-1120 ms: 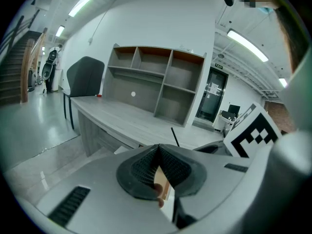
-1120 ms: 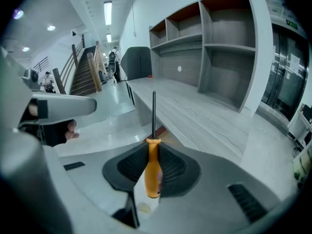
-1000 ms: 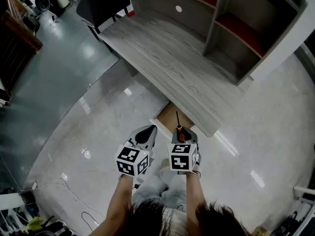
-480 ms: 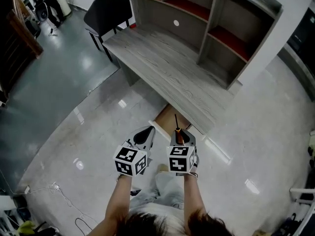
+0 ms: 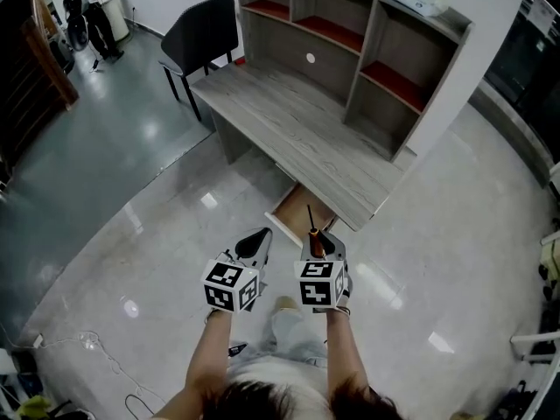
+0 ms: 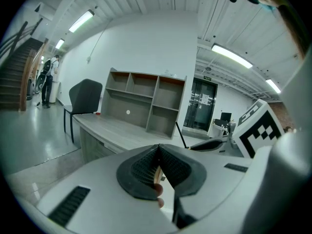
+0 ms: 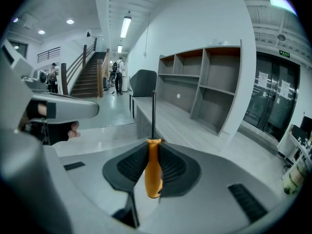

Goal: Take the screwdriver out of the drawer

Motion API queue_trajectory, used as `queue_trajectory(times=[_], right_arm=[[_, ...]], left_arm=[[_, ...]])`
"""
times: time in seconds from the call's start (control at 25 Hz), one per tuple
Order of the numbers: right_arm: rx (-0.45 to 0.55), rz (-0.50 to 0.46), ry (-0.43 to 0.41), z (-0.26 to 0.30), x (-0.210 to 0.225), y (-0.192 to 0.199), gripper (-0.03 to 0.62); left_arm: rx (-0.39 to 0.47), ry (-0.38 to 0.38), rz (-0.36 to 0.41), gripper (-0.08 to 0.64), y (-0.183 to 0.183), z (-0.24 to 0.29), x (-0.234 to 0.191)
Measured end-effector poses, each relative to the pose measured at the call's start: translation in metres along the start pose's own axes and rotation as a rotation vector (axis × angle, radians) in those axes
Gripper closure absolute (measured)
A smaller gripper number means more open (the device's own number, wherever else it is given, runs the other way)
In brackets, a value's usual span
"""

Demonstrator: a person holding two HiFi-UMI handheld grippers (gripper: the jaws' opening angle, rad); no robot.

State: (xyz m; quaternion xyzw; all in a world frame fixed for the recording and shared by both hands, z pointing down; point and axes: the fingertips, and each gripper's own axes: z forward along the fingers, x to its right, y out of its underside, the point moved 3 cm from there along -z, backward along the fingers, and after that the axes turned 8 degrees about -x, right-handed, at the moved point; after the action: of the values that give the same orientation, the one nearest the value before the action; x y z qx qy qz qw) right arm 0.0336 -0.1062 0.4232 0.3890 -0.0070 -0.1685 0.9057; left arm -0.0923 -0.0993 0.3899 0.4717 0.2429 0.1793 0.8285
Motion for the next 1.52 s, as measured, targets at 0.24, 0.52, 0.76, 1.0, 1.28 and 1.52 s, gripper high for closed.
queue_trajectory(times=[0.24,0.52,0.76,1.0,1.28,1.52], right_arm=[[0.047,-0.022,0.017,-0.035,-0.012,0.000,0.509],[0.083,-0.050,0.021,-0.075,-0.027,0.007,0.509],[0.113,-0.079,0.024,-0.105,-0.038,0.014,0.509],[0.162,-0.093,0.030,-0.134,-0.045,0.019,0.509],[0.223,-0.096,0.042,-0.170,-0.046,0.025,0.509],[0.273,-0.087,0.049,-0.199,-0.056,0.034,0.509]], left_arm=[[0.052,-0.003,-0.005,0.543,-0.002,-0.034,0.011],[0.092,-0.005,0.005,0.543,-0.001,-0.067,0.031],[0.124,-0.014,0.013,0.543,0.002,-0.097,0.047],[0.153,-0.023,0.039,0.543,0.003,-0.124,0.066],[0.173,-0.032,0.076,0.543,0.001,-0.146,0.087],[0.183,-0.037,0.108,0.543,0.007,-0.172,0.105]])
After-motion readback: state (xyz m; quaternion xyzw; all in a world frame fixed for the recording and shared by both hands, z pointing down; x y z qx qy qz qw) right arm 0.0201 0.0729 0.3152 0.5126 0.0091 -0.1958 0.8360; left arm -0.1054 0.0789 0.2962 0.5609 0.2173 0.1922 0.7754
